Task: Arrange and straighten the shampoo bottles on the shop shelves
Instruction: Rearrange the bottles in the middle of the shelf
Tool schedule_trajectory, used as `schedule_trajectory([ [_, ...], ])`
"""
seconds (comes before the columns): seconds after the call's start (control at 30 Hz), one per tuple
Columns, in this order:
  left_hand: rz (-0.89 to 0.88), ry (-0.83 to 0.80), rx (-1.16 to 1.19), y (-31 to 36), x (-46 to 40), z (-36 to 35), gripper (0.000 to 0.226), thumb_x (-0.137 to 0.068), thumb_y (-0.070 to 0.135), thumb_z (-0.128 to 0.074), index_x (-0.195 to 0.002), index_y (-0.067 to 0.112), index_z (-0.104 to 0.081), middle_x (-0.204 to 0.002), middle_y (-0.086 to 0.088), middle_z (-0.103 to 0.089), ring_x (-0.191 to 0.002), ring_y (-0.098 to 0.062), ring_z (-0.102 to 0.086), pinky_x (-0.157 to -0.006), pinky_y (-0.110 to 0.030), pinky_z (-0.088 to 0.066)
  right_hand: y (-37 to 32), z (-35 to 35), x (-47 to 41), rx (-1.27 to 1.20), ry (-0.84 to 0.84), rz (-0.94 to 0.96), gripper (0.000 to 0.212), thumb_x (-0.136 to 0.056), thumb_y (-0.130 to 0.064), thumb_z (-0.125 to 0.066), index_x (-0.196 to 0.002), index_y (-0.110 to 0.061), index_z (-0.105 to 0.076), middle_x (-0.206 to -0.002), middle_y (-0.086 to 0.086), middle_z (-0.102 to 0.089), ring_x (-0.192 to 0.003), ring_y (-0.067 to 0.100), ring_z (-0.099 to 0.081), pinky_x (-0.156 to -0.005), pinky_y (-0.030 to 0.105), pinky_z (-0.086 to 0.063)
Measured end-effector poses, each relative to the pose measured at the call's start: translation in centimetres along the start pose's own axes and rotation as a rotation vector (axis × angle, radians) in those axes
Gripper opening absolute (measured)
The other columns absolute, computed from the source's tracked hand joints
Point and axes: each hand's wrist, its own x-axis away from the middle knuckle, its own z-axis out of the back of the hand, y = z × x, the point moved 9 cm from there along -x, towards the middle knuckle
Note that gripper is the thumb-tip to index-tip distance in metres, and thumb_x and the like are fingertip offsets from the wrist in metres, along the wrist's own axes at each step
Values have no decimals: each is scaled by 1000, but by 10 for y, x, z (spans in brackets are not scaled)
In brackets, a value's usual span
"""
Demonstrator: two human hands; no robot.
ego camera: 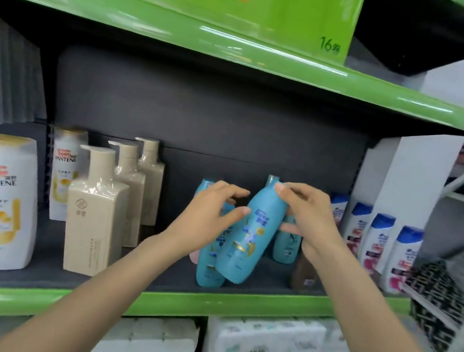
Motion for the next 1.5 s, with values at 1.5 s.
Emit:
schedule_trajectory([
  [1.5, 90, 1, 96, -47, 75, 81, 54, -69, 17, -81, -114, 34, -57, -104, 13, -61, -90, 6, -57, -79, -7, -44, 36, -76, 30, -767, -364, -52, 36, -95, -11, -43, -131, -8, -50, -132, 11, -58, -119, 19, -58, -92, 26, -51],
])
